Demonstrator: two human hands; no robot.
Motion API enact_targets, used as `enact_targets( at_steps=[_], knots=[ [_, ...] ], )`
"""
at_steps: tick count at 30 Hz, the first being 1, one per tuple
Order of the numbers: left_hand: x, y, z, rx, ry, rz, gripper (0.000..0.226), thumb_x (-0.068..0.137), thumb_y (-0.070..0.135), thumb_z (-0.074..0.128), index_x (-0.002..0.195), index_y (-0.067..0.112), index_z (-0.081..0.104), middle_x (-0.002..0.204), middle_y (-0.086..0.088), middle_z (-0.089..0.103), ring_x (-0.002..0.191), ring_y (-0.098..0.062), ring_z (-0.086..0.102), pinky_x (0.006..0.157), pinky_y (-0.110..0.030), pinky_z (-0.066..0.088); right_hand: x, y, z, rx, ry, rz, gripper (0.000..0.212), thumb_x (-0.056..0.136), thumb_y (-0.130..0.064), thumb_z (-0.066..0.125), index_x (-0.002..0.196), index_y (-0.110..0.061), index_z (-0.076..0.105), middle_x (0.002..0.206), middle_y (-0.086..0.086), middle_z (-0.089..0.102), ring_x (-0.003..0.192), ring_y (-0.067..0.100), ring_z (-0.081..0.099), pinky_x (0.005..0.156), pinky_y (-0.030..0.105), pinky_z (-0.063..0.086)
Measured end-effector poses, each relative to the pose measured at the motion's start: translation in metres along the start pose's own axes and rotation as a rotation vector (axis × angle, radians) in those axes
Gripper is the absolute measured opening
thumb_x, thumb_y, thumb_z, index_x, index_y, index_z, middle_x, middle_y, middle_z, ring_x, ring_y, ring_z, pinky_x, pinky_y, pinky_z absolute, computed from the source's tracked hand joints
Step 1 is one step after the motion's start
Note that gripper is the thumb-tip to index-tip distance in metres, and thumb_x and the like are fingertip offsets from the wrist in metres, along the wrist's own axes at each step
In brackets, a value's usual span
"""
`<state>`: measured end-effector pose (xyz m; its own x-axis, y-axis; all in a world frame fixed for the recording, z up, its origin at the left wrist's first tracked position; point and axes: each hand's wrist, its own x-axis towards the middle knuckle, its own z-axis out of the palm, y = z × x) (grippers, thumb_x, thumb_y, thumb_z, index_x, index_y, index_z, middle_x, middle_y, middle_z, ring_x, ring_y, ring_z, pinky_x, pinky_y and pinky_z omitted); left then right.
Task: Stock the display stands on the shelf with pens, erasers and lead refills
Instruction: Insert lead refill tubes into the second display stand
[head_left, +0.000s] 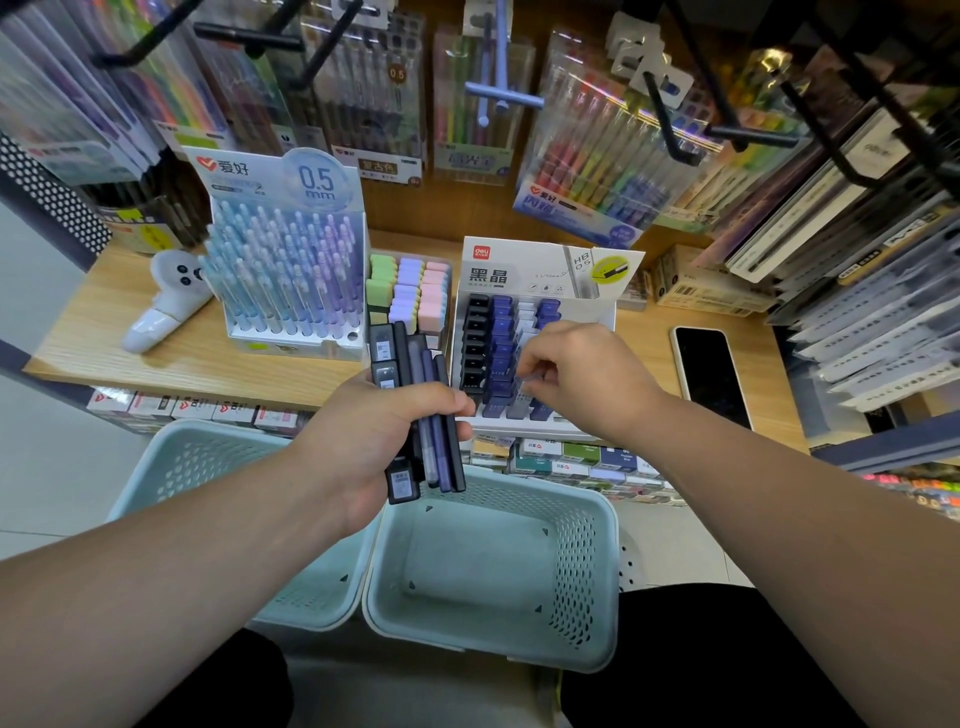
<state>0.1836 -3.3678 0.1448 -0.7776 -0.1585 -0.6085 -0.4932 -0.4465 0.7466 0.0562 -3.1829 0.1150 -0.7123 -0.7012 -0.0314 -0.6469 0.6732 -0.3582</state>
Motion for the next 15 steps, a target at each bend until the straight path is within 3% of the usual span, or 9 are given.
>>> enact_targets(
  at_steps=[5,10,15],
  knots=[
    [0.001,0.0,0.0,-0.006,0.004,-0.002,0.019,0.08,0.0,0.073,0.096,0.01,0.068,0.088,-0.014,0.075,0.071,-0.026,0.071,0.061,-0.034,0.059,0.003,-0.002,-0.005,-0.083,-0.086,0.001,0.007,0.087,-0.015,0.07,0.091,-0.02,0.074,0.09,-0.006,0.058,0.082,0.018,0.061,0.077,0.032,0.051],
    [0.001,-0.001,-0.001,-0.009,0.007,-0.009,0.021,0.079,0.0,0.074,0.097,0.01,0.068,0.091,-0.015,0.074,0.07,-0.026,0.071,0.059,-0.034,0.059,0.001,0.0,0.003,-0.139,-0.184,-0.01,0.004,0.089,-0.016,0.066,0.091,-0.018,0.069,0.09,-0.007,0.052,0.083,0.018,0.055,0.07,0.028,0.037],
    [0.002,-0.001,-0.002,-0.013,0.004,-0.003,0.024,0.078,0.0,0.074,0.099,0.009,0.066,0.091,-0.016,0.073,0.071,-0.026,0.071,0.06,-0.035,0.059,0.004,0.001,0.013,-0.155,-0.13,0.025,0.006,0.092,-0.015,0.061,0.092,-0.016,0.067,0.096,-0.001,0.057,0.087,0.025,0.059,0.07,0.033,0.044]
  ],
)
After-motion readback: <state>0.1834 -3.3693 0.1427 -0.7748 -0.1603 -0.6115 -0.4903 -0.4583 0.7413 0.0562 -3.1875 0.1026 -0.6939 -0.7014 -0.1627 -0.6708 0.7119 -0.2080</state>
